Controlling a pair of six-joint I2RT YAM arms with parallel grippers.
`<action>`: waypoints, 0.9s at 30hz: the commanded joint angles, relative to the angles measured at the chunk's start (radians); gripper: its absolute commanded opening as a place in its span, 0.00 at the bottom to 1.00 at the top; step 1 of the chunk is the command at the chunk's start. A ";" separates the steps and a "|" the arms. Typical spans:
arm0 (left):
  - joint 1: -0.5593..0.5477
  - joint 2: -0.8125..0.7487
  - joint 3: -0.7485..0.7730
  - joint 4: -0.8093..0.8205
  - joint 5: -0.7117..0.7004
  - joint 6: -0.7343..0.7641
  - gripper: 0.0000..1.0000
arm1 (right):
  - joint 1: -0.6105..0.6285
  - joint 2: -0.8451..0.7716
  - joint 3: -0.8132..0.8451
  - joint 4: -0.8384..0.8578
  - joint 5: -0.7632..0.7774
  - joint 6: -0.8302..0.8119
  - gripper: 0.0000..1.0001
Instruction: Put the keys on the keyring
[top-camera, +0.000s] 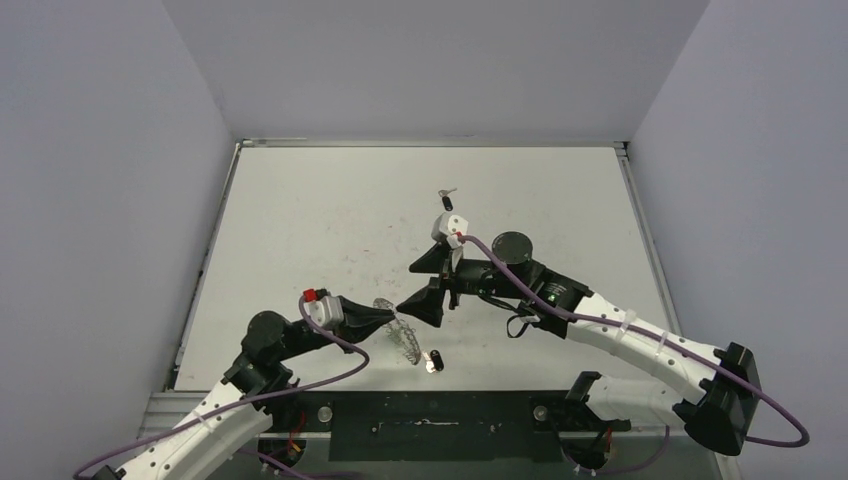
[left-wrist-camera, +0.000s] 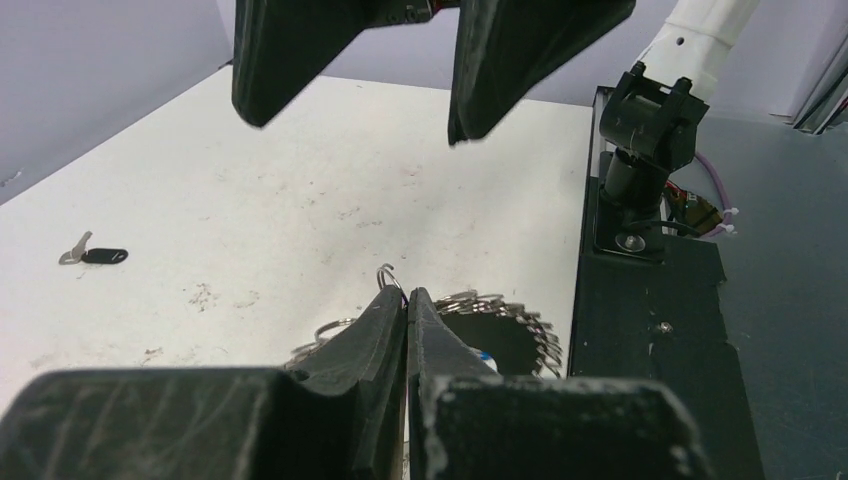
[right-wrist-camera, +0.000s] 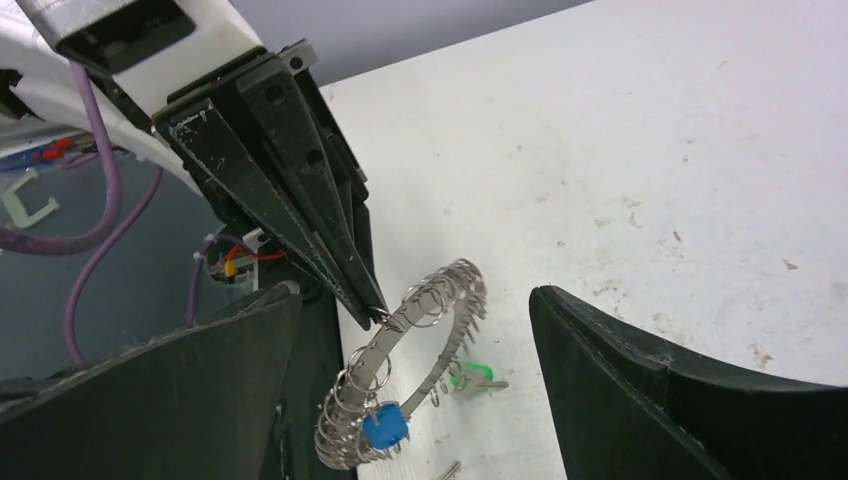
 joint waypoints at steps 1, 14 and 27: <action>-0.004 -0.041 0.014 -0.026 -0.043 0.012 0.00 | -0.018 -0.063 -0.019 0.066 0.091 0.024 0.90; -0.003 -0.078 0.046 -0.151 -0.061 0.066 0.00 | -0.040 -0.181 -0.154 0.022 0.183 -0.050 1.00; -0.003 -0.009 0.067 -0.153 -0.018 0.061 0.00 | -0.039 -0.005 -0.119 0.040 -0.141 -0.362 0.81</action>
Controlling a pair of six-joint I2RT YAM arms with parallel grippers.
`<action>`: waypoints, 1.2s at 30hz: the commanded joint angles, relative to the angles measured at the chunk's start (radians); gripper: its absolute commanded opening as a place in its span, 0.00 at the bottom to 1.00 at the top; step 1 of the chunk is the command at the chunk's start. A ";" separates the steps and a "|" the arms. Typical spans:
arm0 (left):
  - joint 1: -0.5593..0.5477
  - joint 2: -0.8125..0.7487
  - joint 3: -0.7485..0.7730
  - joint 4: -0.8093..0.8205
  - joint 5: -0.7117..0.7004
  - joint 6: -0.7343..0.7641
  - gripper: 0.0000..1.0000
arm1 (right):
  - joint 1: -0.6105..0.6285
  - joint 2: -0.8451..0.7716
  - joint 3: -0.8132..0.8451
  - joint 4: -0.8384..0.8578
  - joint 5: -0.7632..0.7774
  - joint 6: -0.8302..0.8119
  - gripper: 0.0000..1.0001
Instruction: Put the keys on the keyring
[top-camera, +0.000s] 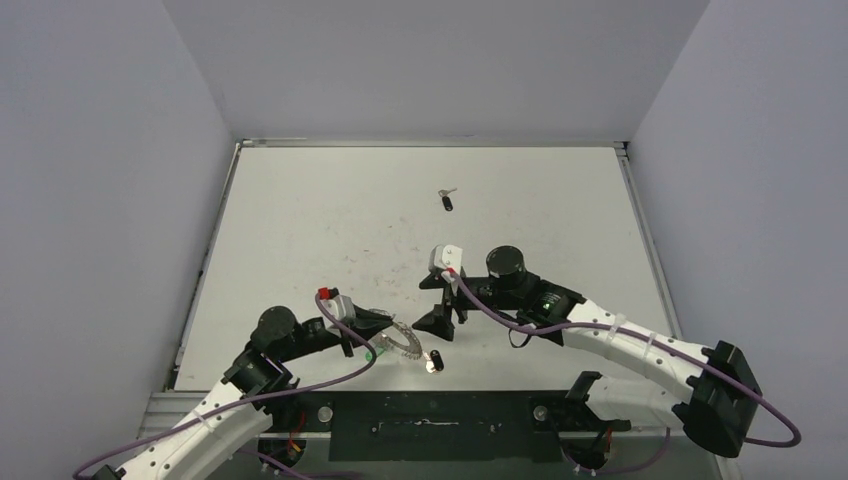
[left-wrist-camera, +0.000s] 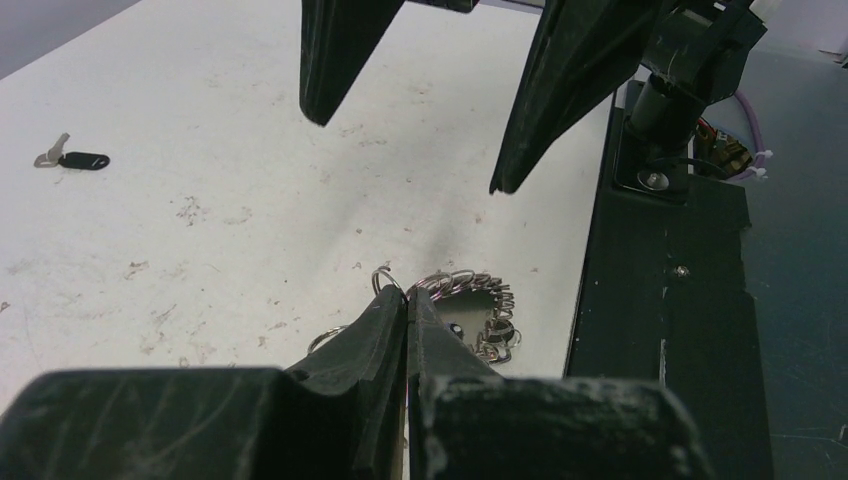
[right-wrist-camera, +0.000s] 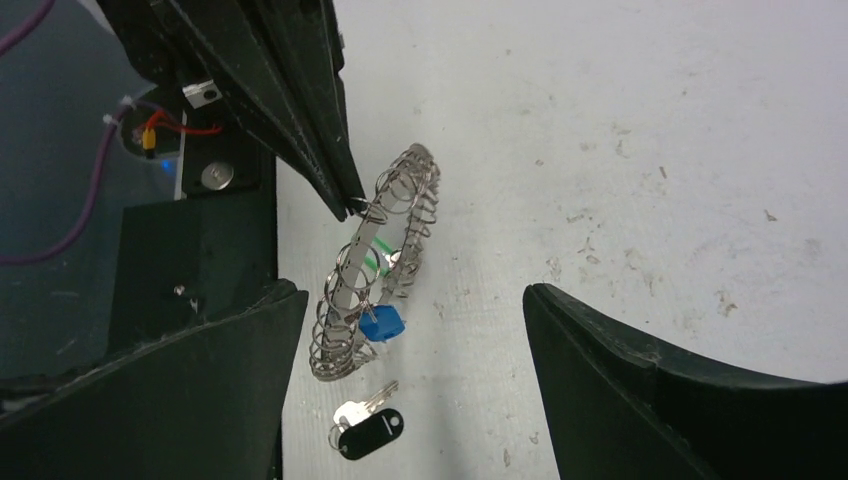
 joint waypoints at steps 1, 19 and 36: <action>-0.003 0.010 0.065 0.039 0.027 0.003 0.00 | -0.002 0.065 0.040 0.055 -0.153 -0.158 0.78; -0.003 0.021 0.066 0.027 0.047 -0.015 0.00 | 0.008 0.269 0.075 0.239 -0.319 -0.264 0.45; -0.004 -0.003 0.066 0.008 0.034 -0.021 0.00 | 0.023 0.321 0.101 0.220 -0.409 -0.298 0.00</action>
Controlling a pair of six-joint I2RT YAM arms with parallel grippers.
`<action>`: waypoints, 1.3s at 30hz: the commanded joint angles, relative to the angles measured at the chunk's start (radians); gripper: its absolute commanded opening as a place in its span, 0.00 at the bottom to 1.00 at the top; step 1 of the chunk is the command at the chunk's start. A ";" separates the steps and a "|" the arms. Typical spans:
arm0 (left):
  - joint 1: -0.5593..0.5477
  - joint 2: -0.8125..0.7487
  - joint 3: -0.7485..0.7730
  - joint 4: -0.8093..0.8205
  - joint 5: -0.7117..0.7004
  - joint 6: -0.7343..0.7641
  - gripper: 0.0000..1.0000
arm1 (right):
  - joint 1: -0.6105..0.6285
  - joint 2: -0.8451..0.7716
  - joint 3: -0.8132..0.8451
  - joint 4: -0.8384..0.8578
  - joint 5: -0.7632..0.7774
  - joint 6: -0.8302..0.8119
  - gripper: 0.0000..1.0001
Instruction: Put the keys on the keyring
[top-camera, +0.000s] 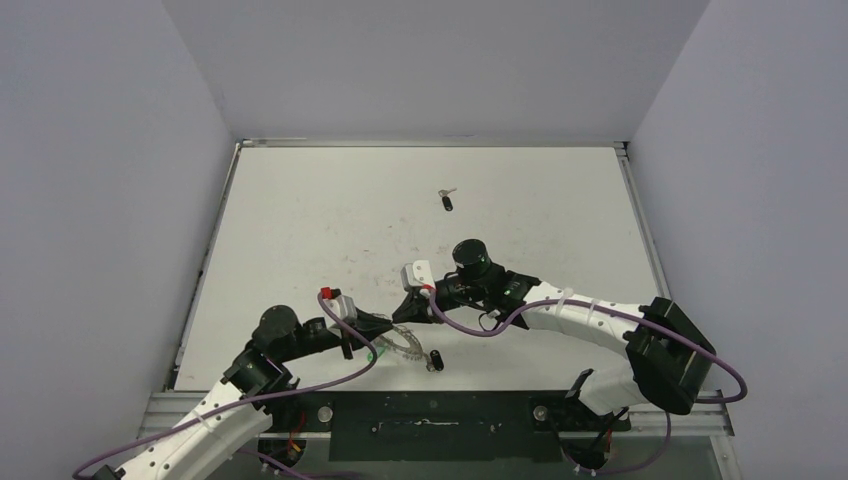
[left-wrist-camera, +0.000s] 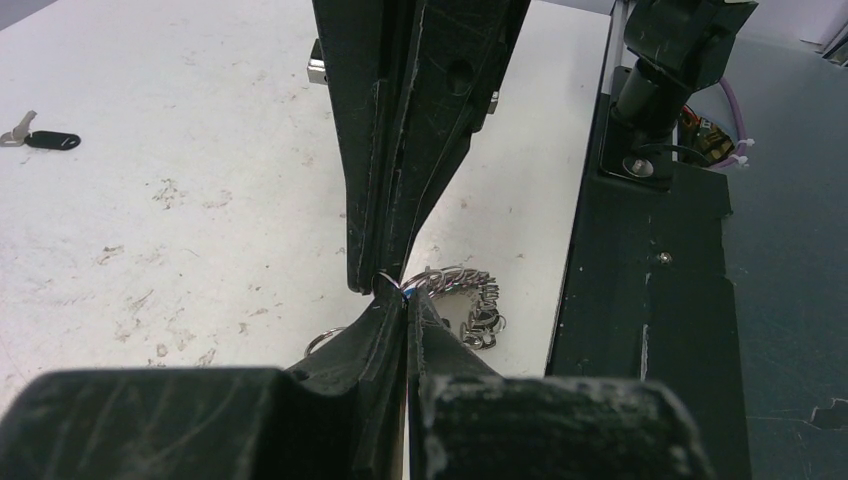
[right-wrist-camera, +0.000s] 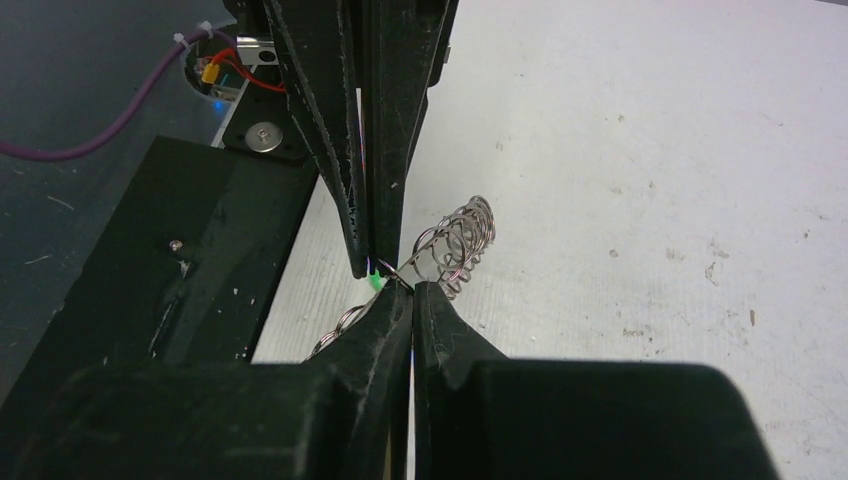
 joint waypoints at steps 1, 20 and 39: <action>-0.004 -0.016 0.060 0.044 0.009 -0.009 0.00 | 0.009 -0.008 0.043 0.038 -0.071 -0.032 0.00; -0.004 -0.020 0.081 -0.010 -0.084 -0.006 0.11 | 0.020 -0.044 0.103 -0.083 -0.013 0.111 0.00; -0.005 0.002 0.123 -0.102 -0.076 0.028 0.20 | 0.032 -0.053 0.102 -0.081 0.055 0.128 0.00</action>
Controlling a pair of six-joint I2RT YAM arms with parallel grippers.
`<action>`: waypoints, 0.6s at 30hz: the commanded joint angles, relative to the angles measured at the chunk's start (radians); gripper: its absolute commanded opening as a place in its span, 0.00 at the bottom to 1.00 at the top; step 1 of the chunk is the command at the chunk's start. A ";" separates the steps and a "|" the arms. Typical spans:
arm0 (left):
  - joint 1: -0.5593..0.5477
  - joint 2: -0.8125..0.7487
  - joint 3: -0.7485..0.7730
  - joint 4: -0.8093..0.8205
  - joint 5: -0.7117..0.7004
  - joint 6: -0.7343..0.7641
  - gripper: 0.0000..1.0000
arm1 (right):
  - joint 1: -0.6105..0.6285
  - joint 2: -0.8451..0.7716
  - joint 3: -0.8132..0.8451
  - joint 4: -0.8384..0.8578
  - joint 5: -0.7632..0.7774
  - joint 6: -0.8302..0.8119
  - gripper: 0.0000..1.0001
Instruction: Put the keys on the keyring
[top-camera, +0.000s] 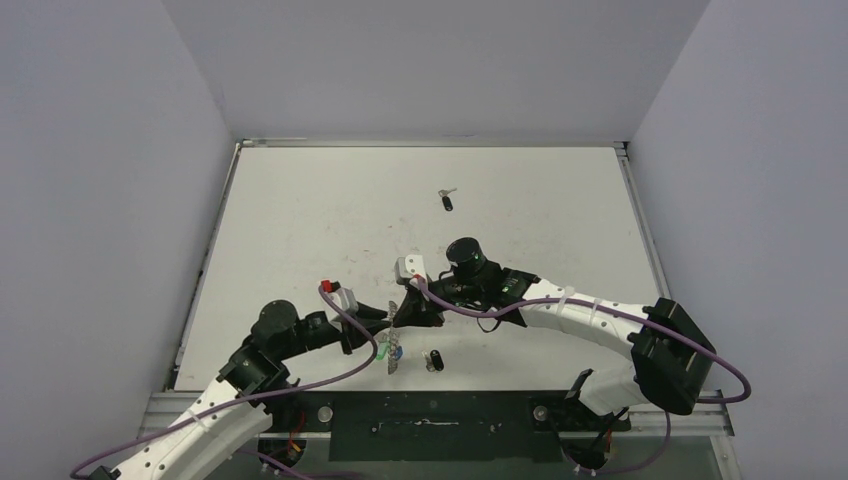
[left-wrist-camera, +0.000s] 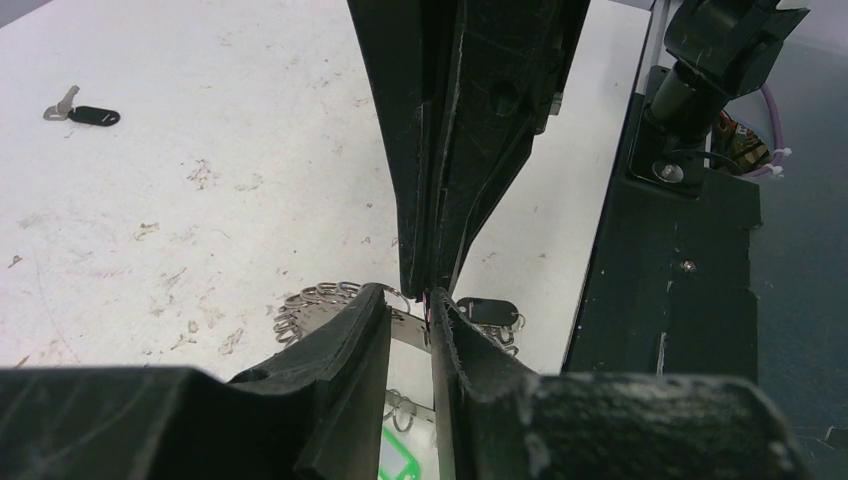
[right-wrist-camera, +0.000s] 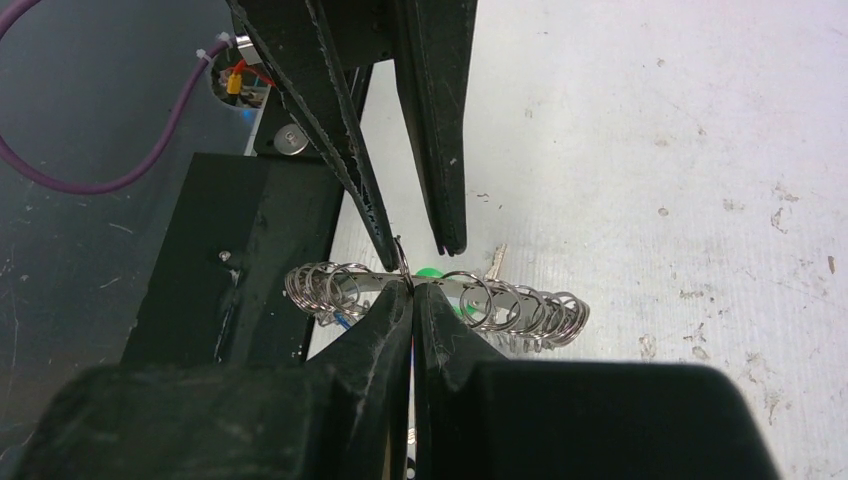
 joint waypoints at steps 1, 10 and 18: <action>-0.005 -0.027 0.055 -0.006 -0.005 0.012 0.20 | 0.009 -0.049 0.041 0.066 0.004 0.009 0.00; -0.004 0.002 0.071 -0.071 0.009 -0.002 0.17 | 0.008 -0.059 0.042 0.067 0.026 0.017 0.00; -0.005 0.022 0.068 -0.056 -0.002 -0.001 0.14 | 0.009 -0.059 0.045 0.077 0.014 0.028 0.00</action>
